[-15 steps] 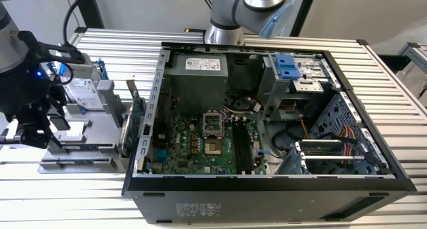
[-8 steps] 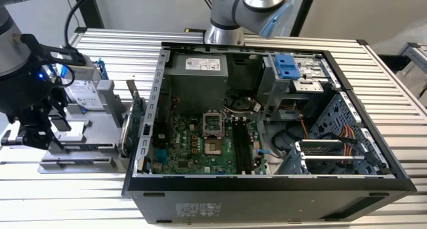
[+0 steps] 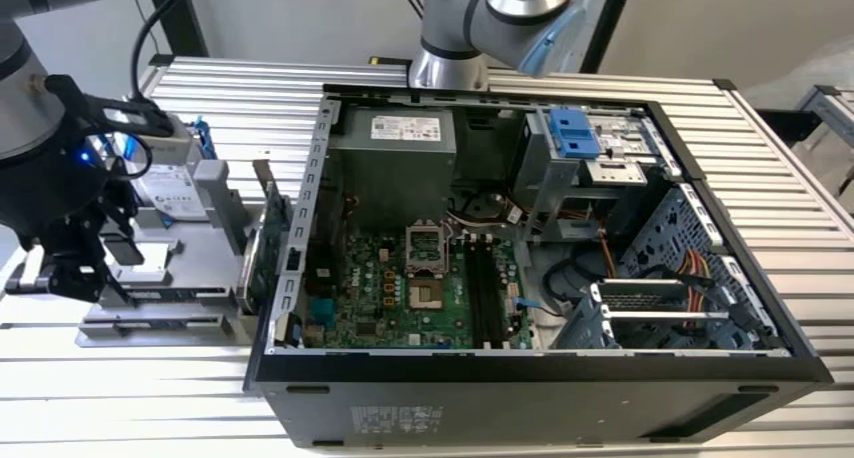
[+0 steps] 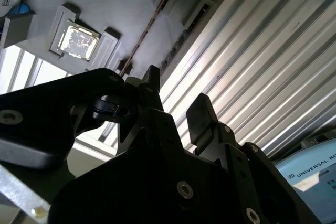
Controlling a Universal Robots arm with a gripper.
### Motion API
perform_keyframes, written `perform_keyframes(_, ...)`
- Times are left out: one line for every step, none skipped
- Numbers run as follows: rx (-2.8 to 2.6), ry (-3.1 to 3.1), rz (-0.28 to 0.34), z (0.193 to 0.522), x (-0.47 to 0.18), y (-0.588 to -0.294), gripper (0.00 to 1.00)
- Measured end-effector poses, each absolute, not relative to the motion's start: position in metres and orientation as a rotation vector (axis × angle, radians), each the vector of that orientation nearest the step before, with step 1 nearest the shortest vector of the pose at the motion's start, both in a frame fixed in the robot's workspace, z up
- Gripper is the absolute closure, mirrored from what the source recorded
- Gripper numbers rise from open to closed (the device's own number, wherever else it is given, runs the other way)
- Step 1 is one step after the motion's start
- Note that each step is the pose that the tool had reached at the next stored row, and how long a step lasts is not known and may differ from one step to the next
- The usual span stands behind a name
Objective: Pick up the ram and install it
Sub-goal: 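Pick up the ram and move it above insertion slot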
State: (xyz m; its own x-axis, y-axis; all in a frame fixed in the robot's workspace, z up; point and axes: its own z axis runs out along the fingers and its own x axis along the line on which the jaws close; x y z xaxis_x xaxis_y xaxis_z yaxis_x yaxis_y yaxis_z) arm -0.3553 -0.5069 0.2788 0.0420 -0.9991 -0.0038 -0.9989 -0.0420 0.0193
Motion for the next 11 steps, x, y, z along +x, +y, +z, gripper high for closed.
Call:
perform_keyframes(2.26, -2.166, -0.025, 0.2782, -0.3553, -0.507, 0.0)
perform_keyframes(2.26, -2.166, -0.025, 0.2776, -0.3552, -0.5071, 0.0)
perform_keyframes(2.26, -2.166, -0.025, 0.2771, -0.3552, -0.5073, 0.0)
perform_keyframes(2.26, -2.166, -0.025, 0.2766, -0.3551, -0.5074, 0.0)
perform_keyframes(2.26, -2.166, -0.025, 0.2761, -0.3551, -0.5076, 0.0)
perform_keyframes(2.26, -2.166, -0.025, 0.2755, -0.355, -0.5078, 0.0)
perform_keyframes(2.26, -2.166, -0.025, 0.275, -0.355, -0.5079, 0.0)
perform_keyframes(2.26, -2.166, -0.025, 0.2745, -0.3549, -0.5081, 0.0)
perform_keyframes(2.26, -2.166, -0.025, 0.274, -0.3549, -0.5083, 0.0)
perform_keyframes(2.26, -2.166, -0.025, 0.2729, -0.3548, -0.5087, 0.0)
perform_keyframes(2.259, -2.166, -0.025, 0.272, -0.3548, -0.509, 0.0)
